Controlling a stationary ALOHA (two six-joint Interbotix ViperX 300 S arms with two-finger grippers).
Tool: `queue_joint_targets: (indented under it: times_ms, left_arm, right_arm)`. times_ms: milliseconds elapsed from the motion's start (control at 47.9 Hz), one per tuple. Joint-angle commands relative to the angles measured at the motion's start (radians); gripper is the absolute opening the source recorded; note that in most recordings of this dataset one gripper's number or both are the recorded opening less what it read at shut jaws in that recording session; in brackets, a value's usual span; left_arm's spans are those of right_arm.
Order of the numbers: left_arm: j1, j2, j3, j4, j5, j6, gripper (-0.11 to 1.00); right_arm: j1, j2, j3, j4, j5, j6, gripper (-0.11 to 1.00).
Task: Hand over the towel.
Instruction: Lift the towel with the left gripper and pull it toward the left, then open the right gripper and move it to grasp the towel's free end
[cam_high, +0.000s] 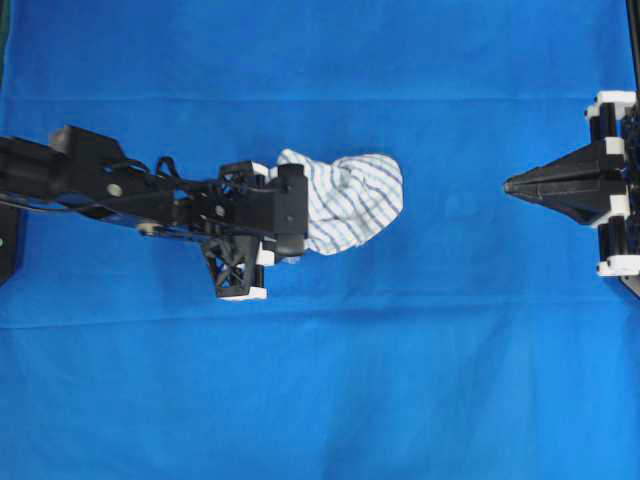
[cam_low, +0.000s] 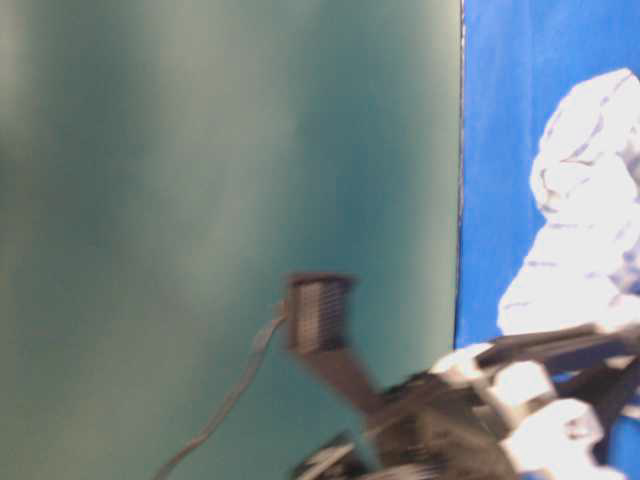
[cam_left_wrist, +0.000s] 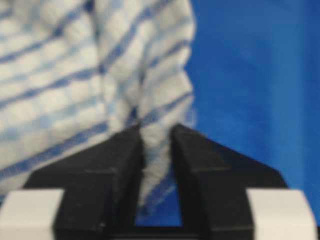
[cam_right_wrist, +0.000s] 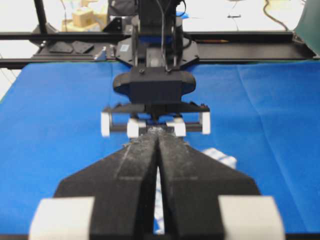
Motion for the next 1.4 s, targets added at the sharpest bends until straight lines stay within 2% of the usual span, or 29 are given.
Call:
queue_joint_targets:
  times_ms: [0, 146, 292, 626, 1002, 1211, 1252, 1378]
  left_arm:
    - [0.003, -0.107, -0.005, -0.002, -0.005, -0.003, 0.13]
    - [0.003, -0.267, -0.003, -0.002, -0.012, -0.003, 0.13]
    - [-0.003, -0.405, 0.011, -0.002, -0.074, -0.003, 0.13]
    - [-0.028, -0.607, 0.117, -0.002, -0.236, -0.008, 0.13]
    - [-0.028, -0.627, 0.140, -0.002, -0.265, -0.009, 0.13]
    - [-0.028, -0.626, 0.140, -0.002, -0.265, -0.009, 0.13]
    - [-0.028, -0.626, 0.140, -0.002, -0.265, -0.009, 0.13]
    - [-0.028, -0.626, 0.138, -0.002, -0.265, -0.009, 0.13]
  right_arm:
    - [0.000, 0.006, -0.014, 0.002, -0.003, 0.002, 0.00]
    - [-0.002, 0.005, -0.015, 0.002, -0.003, 0.000, 0.00]
    - [-0.002, 0.003, -0.017, 0.000, -0.003, -0.003, 0.00]
    - [0.000, 0.000, -0.015, 0.000, -0.006, -0.005, 0.00]
    - [0.000, 0.008, -0.017, 0.002, -0.025, 0.003, 0.00]
    - [0.000, 0.058, -0.034, 0.002, -0.052, 0.023, 0.02]
    - [0.000, 0.074, -0.040, 0.002, -0.060, 0.029, 0.08]
    - [0.000, 0.150, -0.084, 0.005, -0.094, 0.043, 0.45]
